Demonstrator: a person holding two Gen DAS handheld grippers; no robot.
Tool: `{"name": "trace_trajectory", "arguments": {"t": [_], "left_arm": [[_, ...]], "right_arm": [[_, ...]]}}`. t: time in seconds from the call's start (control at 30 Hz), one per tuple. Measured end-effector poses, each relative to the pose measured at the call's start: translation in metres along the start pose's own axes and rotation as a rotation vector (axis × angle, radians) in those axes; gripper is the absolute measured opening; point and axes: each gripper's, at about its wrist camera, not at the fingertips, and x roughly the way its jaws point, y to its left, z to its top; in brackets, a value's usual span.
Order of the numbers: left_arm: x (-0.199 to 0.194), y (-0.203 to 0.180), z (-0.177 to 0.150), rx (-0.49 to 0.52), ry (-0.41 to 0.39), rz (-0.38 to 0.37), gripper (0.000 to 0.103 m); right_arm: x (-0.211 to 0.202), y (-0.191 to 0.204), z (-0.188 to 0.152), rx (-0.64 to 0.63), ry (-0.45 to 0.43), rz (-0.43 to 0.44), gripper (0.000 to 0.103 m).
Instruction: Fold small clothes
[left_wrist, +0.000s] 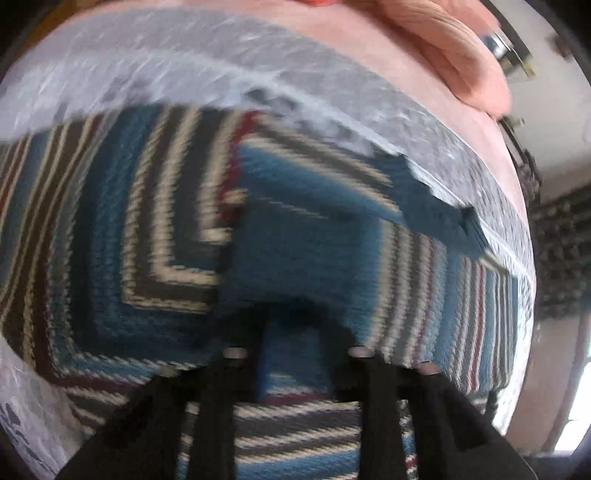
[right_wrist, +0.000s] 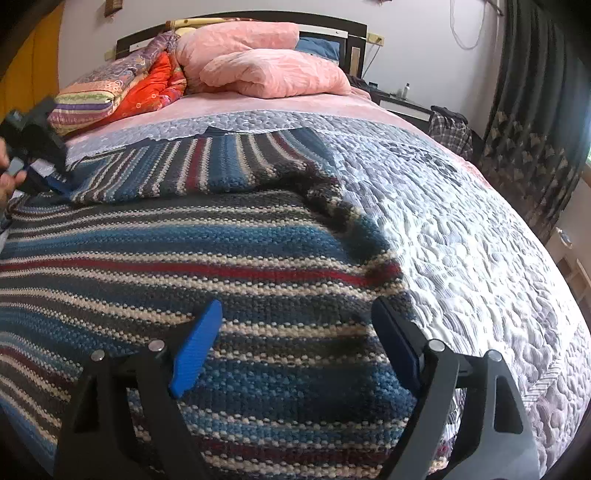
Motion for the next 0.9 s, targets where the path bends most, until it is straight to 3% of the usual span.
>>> {"name": "trace_trajectory", "arguments": {"t": [0.07,0.13,0.17,0.3,0.5,0.6,0.7,0.9], "left_arm": [[-0.013,0.016,0.002,-0.029,-0.016,-0.012,0.013],[-0.036,0.039,0.003,-0.043,-0.055,0.000,0.035],[-0.050,0.055,0.003,-0.058,-0.082,-0.010,0.051],[-0.126,0.134,0.002,-0.165,-0.225,-0.074,0.068],[-0.216,0.292,-0.007,-0.416,-0.439,-0.032,0.074],[-0.226,0.352,-0.011,-0.537,-0.478,-0.037,0.074],[-0.219,0.391,-0.009,-0.609,-0.474,-0.069,0.074],[-0.182,0.420,0.008,-0.648,-0.443,-0.079,0.074]], "right_arm": [[0.000,-0.001,0.000,0.000,0.002,0.000,0.084],[0.001,0.000,0.000,-0.005,0.006,-0.003,0.085],[0.001,0.000,0.000,-0.008,0.007,-0.005,0.085],[0.002,0.003,0.000,-0.019,0.009,-0.017,0.087],[0.006,0.012,-0.001,-0.056,0.022,-0.041,0.087],[0.008,0.015,-0.001,-0.073,0.030,-0.055,0.087],[0.010,0.019,-0.002,-0.092,0.035,-0.070,0.087],[0.012,0.022,-0.002,-0.110,0.043,-0.087,0.087]]}}
